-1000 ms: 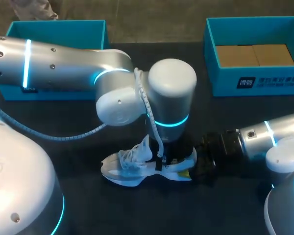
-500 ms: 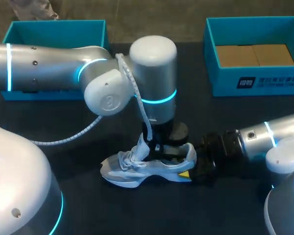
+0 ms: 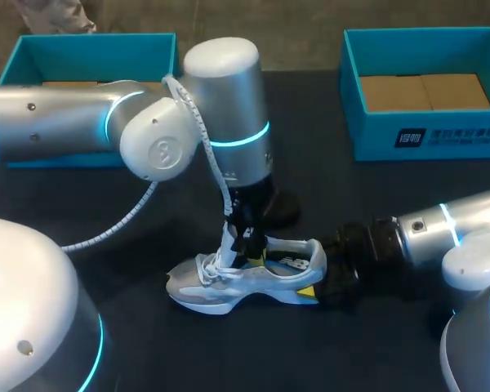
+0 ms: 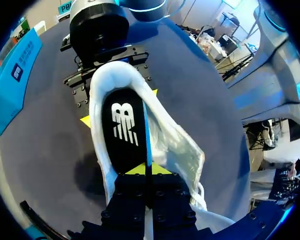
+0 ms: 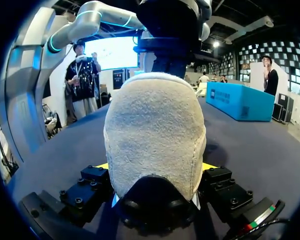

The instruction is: Take the shoe out of the shoebox, open the shoe tongue, remove and reinsert the insole, then place the shoe into the shoebox

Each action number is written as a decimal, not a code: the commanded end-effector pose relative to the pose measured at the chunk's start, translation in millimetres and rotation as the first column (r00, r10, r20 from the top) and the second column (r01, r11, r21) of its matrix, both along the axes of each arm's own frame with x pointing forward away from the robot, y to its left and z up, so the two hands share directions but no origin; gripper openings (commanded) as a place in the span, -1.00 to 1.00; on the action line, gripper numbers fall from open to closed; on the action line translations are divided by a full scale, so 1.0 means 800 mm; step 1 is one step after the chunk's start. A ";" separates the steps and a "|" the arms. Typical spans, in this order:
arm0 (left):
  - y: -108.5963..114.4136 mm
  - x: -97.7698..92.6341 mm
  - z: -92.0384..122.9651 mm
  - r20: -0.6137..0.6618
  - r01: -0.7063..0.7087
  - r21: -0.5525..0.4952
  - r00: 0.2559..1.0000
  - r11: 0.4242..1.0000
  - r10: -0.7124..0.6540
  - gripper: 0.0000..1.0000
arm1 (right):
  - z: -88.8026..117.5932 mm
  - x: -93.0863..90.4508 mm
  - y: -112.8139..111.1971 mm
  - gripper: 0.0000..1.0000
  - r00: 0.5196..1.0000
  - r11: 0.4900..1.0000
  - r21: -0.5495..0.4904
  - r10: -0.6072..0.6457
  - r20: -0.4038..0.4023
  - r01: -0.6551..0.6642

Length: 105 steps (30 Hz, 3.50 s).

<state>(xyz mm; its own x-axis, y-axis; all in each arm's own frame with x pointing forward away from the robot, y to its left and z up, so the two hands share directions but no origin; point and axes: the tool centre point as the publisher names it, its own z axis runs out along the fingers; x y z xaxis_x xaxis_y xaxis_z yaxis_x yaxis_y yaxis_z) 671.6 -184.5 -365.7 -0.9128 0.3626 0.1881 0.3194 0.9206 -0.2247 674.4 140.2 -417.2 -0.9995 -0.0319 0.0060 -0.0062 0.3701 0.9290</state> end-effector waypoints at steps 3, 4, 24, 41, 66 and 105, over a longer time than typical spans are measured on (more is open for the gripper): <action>0.005 -0.004 0.011 -0.044 0.044 -0.042 0.998 0.998 -0.046 -1.00 | -0.002 -0.002 0.002 -1.00 1.000 1.000 -0.003 0.000 0.000 0.000; 0.004 -0.006 0.012 -0.041 0.044 -0.043 0.998 0.998 -0.045 -1.00 | -0.002 -0.002 0.002 -1.00 1.000 1.000 -0.003 0.000 0.000 0.000; 0.019 0.000 0.029 -0.137 0.054 -0.165 0.988 0.985 -0.077 -1.00 | -0.002 -0.002 0.002 -1.00 1.000 1.000 -0.003 0.000 0.000 0.000; 0.018 0.006 0.030 -0.205 0.054 -0.210 0.974 0.976 -0.098 -1.00 | -0.002 -0.002 0.002 -1.00 1.000 1.000 -0.003 0.000 0.000 0.000; -0.002 0.000 0.027 -0.041 -0.110 -0.146 0.994 0.983 0.105 -0.95 | -0.002 -0.002 0.002 -1.00 1.000 1.000 -0.003 0.000 0.000 0.000; -0.028 -0.050 0.081 0.322 -0.160 -0.242 0.917 0.957 0.235 0.33 | -0.002 -0.002 0.002 -1.00 1.000 1.000 -0.003 0.000 0.000 0.000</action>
<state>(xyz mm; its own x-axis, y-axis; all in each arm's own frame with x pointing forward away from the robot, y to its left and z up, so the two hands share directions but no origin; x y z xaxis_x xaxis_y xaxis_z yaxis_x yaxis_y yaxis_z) 639.9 -208.1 -299.2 -0.9708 0.2091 -0.1173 0.2367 0.9142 -0.3289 673.7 140.3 -417.6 -0.9995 -0.0324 0.0060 -0.0064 0.3703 0.9289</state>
